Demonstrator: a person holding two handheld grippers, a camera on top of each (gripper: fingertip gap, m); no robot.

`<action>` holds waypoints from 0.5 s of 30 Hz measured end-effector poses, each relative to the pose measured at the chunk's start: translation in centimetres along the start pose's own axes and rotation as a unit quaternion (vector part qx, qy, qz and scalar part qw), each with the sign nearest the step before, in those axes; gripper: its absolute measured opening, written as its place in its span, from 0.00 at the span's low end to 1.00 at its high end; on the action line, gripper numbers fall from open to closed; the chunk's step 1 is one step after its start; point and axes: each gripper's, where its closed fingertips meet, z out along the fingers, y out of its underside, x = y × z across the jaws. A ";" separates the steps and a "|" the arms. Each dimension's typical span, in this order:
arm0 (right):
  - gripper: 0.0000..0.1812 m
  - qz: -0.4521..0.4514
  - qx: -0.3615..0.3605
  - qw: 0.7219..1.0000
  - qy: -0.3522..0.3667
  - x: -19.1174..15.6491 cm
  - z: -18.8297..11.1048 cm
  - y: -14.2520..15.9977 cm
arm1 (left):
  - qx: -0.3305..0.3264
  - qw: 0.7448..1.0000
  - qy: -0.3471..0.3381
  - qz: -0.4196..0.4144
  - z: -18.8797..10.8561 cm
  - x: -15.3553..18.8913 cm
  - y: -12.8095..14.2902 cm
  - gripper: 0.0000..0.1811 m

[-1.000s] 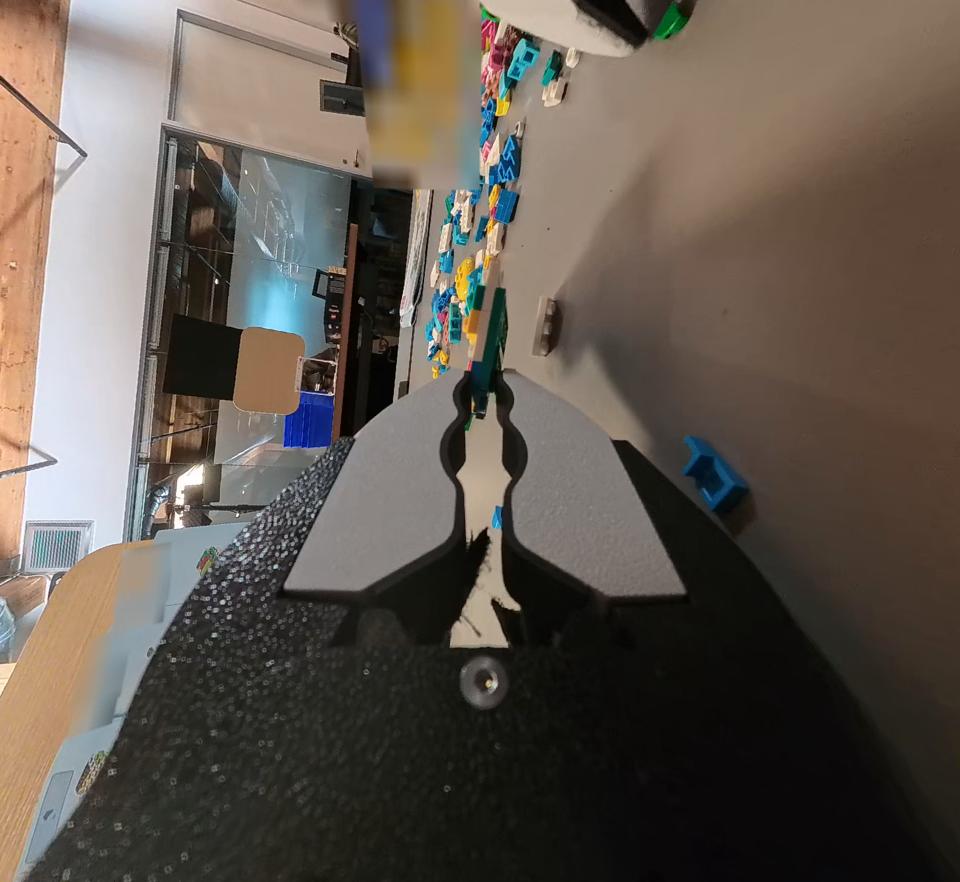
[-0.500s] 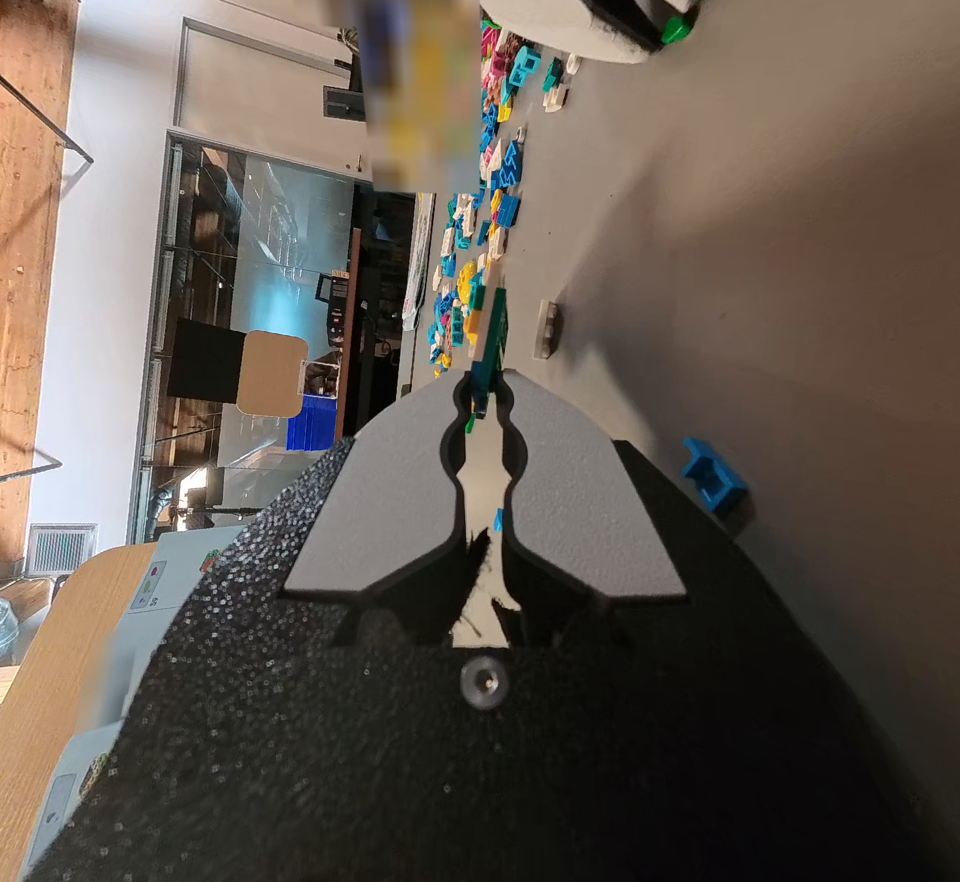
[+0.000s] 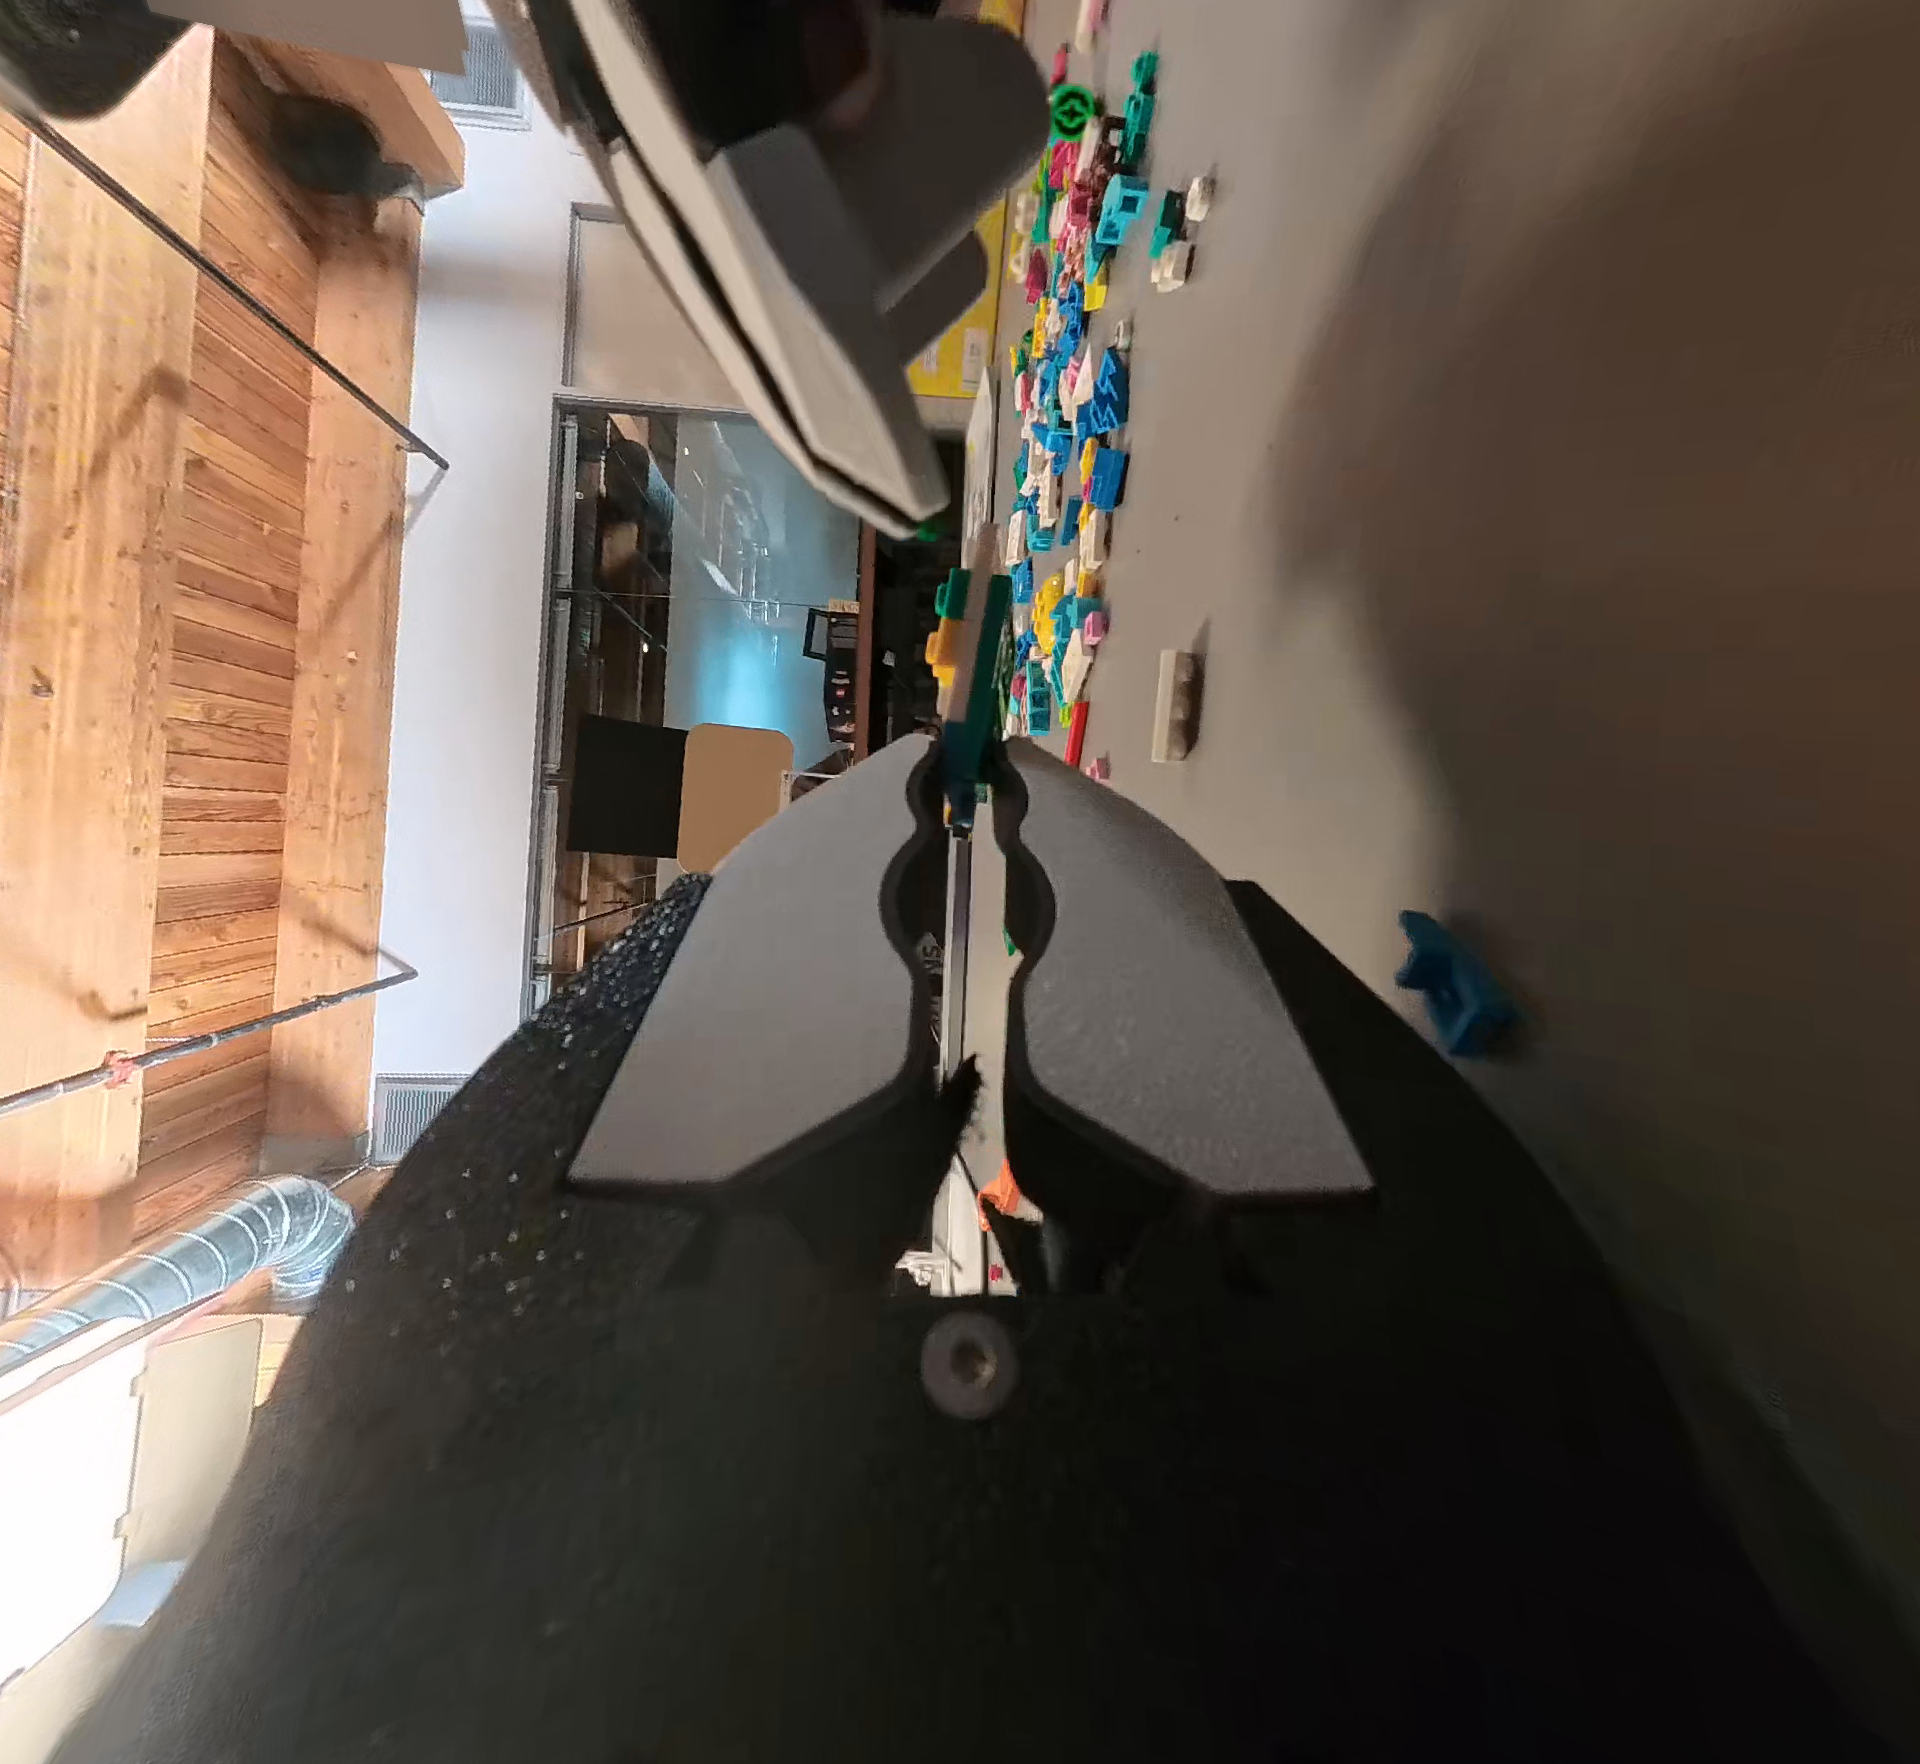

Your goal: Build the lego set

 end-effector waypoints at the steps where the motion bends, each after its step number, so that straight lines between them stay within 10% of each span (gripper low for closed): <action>1: 0.03 0.002 0.004 1.000 0.006 0.3 0.1 -0.4 | 0.000 1.000 0.000 0.000 0.0 0.0 0.0 0.04; 15: 0.03 0.011 0.024 0.999 0.036 2.5 0.4 -2.7 | -0.041 0.998 0.017 -0.040 0.5 0.3 1.4 0.04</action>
